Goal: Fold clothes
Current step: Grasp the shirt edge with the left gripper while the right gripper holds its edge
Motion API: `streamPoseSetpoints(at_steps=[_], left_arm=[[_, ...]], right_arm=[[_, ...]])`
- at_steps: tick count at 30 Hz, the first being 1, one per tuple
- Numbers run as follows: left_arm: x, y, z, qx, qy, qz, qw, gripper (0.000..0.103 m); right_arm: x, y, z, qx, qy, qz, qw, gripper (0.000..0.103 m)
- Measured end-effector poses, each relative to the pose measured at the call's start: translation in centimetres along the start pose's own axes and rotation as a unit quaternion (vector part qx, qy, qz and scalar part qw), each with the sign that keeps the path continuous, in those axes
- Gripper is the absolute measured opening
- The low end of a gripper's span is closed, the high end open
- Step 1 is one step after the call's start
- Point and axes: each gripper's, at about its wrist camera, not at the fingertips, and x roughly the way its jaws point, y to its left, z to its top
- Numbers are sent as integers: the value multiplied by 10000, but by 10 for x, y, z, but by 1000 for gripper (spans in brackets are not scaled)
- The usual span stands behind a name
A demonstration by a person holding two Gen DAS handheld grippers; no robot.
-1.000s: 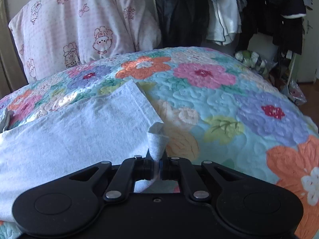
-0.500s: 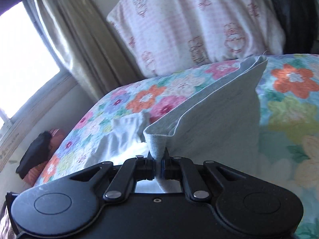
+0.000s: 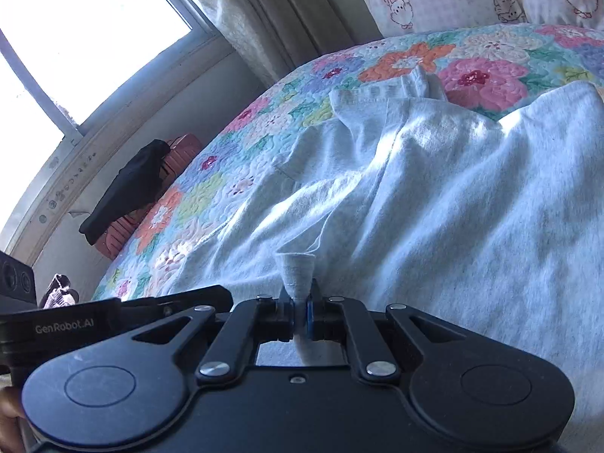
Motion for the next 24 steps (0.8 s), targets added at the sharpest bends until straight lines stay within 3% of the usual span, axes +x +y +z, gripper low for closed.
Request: streamPoseSetpoints(at_steps=[4, 8, 12, 15, 18, 21, 22, 23, 24], left_arm=[[2, 7, 2, -483, 13, -547, 9973, 43], [2, 27, 7, -992, 28, -890, 9911, 49], [12, 54, 10, -1500, 319, -973, 9834, 52], [26, 65, 17, -1371, 484, -759, 9865, 59], [52, 65, 25, -1155, 804, -850, 9864, 61], [69, 56, 22, -1047, 921, -788, 9871, 53], [70, 49, 19, -923, 869, -726, 9893, 41], [71, 41, 16, -779, 828, -644, 9914, 21], [72, 35, 14, -620, 801, -564, 9933, 16]], right_arm=[[-5, 10, -1, -277, -135, 270, 9992, 9], [7, 18, -1, -377, -63, 603, 9974, 9], [17, 31, -11, -719, 62, 453, 9964, 9], [13, 32, -20, -777, 111, 564, 9953, 9], [5, 29, -25, -806, 79, 714, 9942, 9], [4, 28, -26, -807, 95, 780, 9936, 9], [5, 27, -25, -797, 104, 796, 9936, 9], [7, 27, -25, -792, 122, 802, 9936, 9], [8, 27, -25, -785, 141, 793, 9937, 9]])
